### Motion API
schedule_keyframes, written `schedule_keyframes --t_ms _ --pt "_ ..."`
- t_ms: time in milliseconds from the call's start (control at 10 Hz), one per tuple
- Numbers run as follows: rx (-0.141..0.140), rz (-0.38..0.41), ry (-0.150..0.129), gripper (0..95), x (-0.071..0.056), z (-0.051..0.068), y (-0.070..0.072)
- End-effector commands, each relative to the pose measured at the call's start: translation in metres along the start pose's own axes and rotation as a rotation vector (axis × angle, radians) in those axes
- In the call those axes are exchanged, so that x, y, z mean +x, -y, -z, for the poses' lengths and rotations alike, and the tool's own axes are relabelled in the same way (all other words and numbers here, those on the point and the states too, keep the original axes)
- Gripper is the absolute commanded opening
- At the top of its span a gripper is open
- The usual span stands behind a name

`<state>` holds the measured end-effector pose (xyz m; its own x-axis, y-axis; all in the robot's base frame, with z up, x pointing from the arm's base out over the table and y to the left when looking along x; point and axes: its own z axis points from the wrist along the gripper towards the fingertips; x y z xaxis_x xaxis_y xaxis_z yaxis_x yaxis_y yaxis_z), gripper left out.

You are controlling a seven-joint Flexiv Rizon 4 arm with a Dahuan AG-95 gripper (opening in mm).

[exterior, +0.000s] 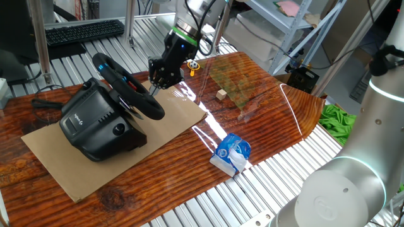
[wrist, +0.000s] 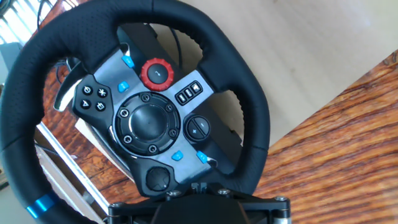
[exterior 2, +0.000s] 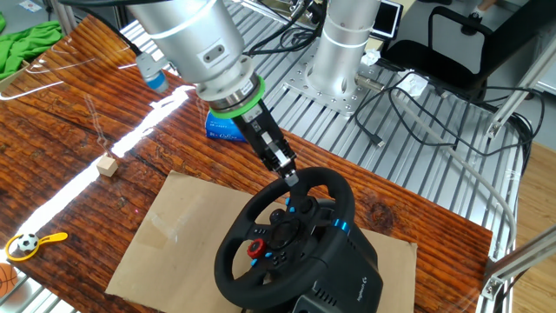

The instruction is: Rotate the steering wheel 90 degrees clockwise

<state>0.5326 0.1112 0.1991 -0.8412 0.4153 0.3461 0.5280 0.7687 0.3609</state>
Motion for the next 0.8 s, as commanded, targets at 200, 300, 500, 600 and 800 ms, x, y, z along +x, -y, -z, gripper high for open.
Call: schedule_keyframes --t_ms 200,300,500,600,800 --pt "0.004 0.002 0.007 0.0 -0.0017 0.0004 0.0000" --pt "0.006 0.003 0.003 0.0 -0.0017 0.0004 0.0000" --pt "0.060 0.025 0.040 0.0 -0.0017 0.0004 0.0000" --pt "0.082 0.031 0.055 0.0 -0.0017 0.0004 0.0000" --pt "0.090 0.052 0.071 0.0 -0.0017 0.0004 0.0000"
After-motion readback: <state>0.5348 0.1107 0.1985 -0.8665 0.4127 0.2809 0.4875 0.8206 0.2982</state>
